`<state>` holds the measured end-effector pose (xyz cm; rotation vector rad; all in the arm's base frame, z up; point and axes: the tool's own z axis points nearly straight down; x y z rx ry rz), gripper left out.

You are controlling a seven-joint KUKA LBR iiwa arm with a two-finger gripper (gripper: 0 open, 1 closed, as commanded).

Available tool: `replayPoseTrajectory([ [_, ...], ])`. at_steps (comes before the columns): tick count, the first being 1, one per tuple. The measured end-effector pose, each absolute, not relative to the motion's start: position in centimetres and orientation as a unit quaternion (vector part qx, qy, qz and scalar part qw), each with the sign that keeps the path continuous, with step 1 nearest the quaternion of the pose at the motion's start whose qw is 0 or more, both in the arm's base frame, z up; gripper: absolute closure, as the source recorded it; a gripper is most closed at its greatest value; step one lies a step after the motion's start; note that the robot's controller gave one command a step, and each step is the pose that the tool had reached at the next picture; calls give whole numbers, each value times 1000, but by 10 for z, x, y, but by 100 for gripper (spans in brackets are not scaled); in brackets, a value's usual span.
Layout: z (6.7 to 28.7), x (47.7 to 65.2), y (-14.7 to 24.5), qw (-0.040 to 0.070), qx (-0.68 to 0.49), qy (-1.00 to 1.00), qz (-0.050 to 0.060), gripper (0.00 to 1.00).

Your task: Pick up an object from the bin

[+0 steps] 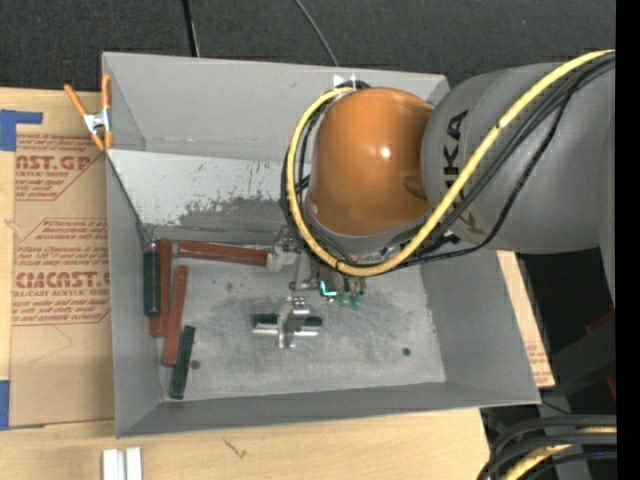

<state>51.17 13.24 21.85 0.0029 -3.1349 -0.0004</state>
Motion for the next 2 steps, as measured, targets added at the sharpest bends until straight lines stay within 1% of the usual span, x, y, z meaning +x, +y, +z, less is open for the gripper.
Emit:
replayPoseTrajectory([
  [1, 222, 513, 132, 0, 0, -1000, -1, 100],
  [2, 222, 513, 132, 0, 0, -1000, -1, 100],
])
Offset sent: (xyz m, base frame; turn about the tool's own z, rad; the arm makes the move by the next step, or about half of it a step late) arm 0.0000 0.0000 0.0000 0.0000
